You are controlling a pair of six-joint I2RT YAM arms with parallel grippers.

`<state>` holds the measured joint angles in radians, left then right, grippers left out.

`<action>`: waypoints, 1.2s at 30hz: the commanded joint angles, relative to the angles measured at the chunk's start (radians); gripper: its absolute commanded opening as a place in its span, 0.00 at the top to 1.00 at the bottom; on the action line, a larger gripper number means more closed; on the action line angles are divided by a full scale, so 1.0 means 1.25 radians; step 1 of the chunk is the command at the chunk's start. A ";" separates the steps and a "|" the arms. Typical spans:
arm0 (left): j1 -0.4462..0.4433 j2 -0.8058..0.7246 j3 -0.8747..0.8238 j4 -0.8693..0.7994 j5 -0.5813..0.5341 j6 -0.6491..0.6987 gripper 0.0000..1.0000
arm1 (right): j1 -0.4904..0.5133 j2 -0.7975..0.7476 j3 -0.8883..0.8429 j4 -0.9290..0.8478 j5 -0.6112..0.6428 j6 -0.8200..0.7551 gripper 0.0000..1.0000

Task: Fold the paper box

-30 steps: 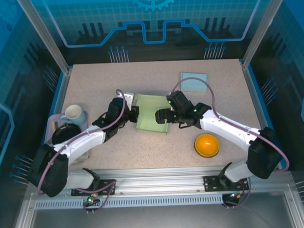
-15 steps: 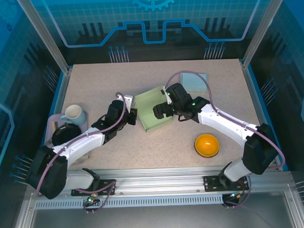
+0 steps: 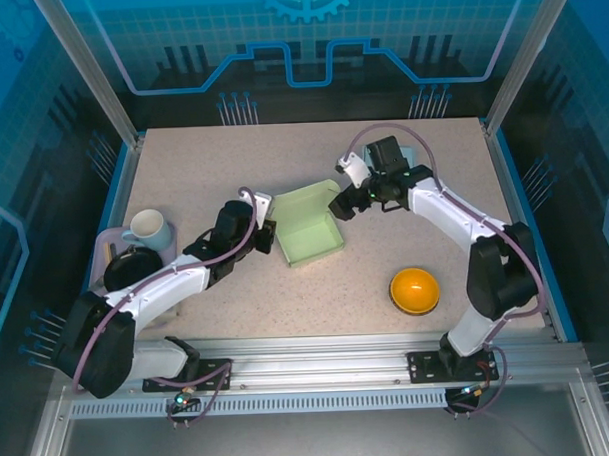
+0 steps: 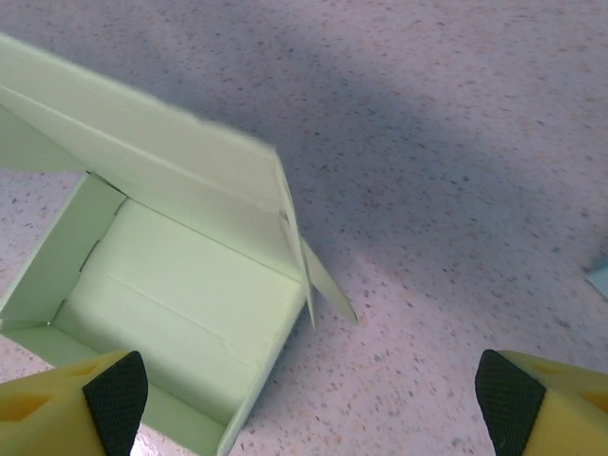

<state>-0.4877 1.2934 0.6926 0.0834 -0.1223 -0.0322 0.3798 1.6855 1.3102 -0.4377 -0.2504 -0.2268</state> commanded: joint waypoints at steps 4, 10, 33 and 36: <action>-0.004 0.014 0.035 0.001 0.038 0.024 0.90 | 0.005 0.085 0.050 0.017 -0.113 -0.023 0.10; -0.004 0.027 0.046 -0.001 0.011 0.009 0.90 | 0.043 0.113 0.065 0.017 -0.006 0.059 0.14; -0.065 0.131 0.084 0.051 -0.087 -0.155 0.91 | 0.109 0.056 0.040 0.056 0.012 0.560 0.20; -0.071 0.147 0.083 0.063 -0.087 -0.193 0.91 | 0.124 0.046 0.026 0.062 0.012 0.576 0.21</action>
<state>-0.5598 1.4525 0.7757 0.1223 -0.2321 -0.2073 0.4992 1.7840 1.3602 -0.4015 -0.1726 0.4297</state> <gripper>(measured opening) 0.091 0.794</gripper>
